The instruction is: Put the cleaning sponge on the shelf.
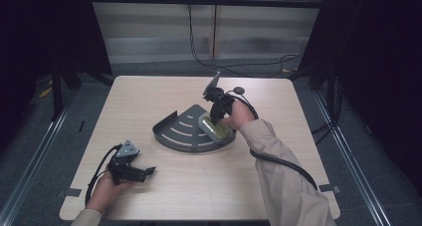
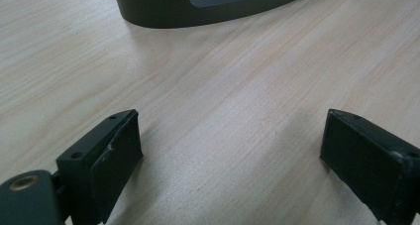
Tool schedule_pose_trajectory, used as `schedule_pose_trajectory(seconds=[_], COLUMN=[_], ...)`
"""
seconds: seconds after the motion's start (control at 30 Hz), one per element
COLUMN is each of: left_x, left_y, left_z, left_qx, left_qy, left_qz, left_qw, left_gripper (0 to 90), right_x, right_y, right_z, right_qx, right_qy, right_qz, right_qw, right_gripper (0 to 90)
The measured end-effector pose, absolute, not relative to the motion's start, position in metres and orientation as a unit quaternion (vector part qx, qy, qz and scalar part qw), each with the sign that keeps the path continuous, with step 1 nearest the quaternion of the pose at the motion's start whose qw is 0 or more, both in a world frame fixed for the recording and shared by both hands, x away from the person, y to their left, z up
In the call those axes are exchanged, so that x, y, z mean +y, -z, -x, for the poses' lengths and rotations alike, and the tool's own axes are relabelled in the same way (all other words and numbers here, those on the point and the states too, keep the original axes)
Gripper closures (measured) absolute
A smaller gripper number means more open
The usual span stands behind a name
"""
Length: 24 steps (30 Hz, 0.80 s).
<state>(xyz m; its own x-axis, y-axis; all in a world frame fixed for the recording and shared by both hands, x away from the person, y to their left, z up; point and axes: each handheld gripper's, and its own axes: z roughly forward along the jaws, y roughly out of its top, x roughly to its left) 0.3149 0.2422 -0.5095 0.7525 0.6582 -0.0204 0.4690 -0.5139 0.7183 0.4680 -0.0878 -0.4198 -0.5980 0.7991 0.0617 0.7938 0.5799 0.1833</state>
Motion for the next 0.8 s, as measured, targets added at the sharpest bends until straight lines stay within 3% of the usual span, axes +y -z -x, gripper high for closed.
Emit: schedule_pose_trajectory(seconds=[0.53, 0.8], left_x=[0.2421, 0.2422], left_y=[0.5095, 0.5095], left_z=[-0.3149, -0.3149], left_qx=[0.328, 0.328], left_qy=[-0.128, -0.128], left_qz=[-0.860, -0.860], left_qw=[0.369, 0.369], left_gripper=[8.3, 8.3], right_x=[-0.0877, -0.0894], right_y=[0.4252, 0.4247], right_z=[-0.4683, -0.4686], right_qx=[0.887, 0.885], right_qy=[-0.099, -0.101], right_qz=[-0.451, -0.454], right_qw=[0.012, 0.018], right_gripper=[70.5, 64.6])
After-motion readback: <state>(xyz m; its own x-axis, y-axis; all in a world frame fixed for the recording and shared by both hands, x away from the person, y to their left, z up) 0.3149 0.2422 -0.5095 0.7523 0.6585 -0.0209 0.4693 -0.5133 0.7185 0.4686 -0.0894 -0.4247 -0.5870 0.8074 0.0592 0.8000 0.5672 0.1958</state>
